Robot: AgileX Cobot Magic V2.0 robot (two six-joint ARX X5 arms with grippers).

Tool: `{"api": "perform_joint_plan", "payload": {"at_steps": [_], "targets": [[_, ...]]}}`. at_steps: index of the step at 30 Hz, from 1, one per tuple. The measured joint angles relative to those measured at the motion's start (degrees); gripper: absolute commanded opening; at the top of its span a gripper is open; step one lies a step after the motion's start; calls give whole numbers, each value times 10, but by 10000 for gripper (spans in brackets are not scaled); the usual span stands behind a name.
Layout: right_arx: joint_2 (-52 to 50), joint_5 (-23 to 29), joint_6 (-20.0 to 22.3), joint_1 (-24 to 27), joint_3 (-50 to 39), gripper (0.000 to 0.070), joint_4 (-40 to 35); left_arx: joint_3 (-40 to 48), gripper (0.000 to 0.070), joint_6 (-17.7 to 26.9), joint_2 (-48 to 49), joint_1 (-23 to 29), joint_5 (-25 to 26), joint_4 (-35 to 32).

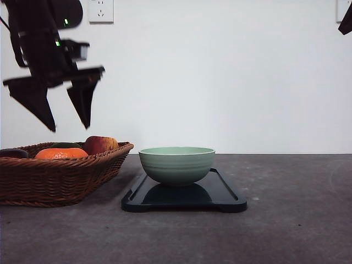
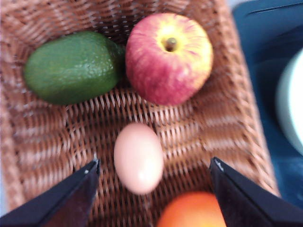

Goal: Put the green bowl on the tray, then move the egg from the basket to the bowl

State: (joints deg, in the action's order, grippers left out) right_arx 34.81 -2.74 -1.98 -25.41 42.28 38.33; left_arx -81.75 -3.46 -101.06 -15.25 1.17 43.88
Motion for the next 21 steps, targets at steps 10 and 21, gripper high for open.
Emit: {"api": "perform_joint_plan", "payload": {"at_steps": [10,21], "targets": [[0,0,0,0,0,265,0,0,473,-2,-75,1,-24,-7],[0,0,0,0,0,265,0,-1,473,-9,-86,1,-25,-28]]}}
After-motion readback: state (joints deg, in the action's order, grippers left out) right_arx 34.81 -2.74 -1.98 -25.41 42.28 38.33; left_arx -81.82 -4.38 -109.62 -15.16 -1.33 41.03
